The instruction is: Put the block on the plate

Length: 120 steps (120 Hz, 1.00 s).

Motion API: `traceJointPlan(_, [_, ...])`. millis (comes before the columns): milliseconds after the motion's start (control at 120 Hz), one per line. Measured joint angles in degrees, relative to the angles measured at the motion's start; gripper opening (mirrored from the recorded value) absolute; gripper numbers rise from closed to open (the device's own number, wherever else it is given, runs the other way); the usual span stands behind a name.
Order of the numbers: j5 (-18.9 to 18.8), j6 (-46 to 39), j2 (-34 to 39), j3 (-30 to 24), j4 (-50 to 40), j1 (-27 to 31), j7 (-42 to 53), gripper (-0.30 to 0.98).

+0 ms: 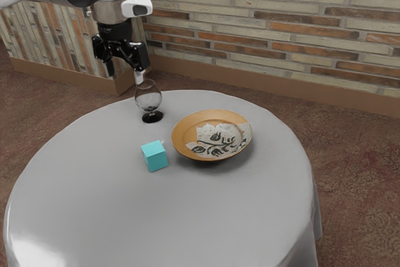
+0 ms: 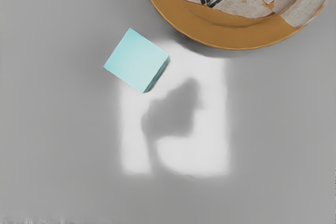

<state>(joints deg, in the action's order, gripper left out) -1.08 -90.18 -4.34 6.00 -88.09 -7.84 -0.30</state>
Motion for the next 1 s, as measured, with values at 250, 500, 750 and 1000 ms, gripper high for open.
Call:
traceJointPlan(250, [-0.8, -0.2, -0.7, 0.0, -0.2, -0.9, -1.1, 0.69])
traceJointPlan(500, [-3.0, -6.2, -5.3, 1.1, -4.7, -0.8, 9.2, 0.69])
traceJointPlan(750, [-2.4, -14.1, -15.6, 2.5, -2.2, -0.7, 21.6, 0.69])
traceJointPlan(1000, [-1.4, -20.6, -20.8, 3.3, -1.8, -0.4, 32.6, 0.69])
